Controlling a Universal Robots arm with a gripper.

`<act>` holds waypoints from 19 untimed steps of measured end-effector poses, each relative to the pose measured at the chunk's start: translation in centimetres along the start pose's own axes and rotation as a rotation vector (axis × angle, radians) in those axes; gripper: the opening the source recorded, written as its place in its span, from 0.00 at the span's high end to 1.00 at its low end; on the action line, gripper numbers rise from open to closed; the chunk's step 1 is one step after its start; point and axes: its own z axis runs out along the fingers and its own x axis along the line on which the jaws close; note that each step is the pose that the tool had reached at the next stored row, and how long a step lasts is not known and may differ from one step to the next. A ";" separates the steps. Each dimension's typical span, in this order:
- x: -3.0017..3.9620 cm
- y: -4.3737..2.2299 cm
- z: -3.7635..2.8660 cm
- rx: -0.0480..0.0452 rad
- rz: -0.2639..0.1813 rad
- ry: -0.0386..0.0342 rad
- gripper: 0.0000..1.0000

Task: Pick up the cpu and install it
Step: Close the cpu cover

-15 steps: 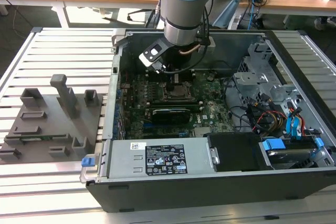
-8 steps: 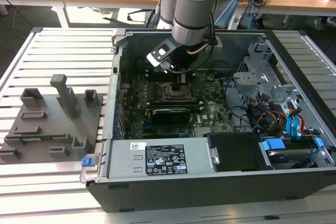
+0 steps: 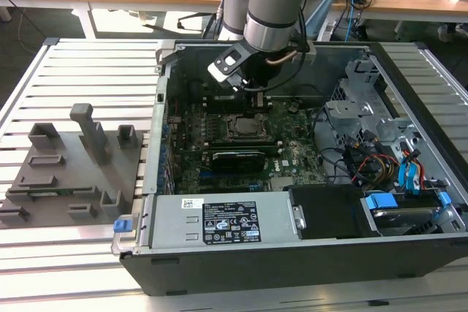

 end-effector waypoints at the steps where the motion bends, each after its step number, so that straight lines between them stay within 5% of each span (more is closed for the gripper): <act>1: 0.00 -0.02 -0.22 0.0000 0.000 0.0001 0.89; 7: 0.03 -0.09 -1.31 0.0000 0.000 0.0001 0.89; 19: 0.04 -0.10 -1.48 0.0000 0.000 0.0001 0.89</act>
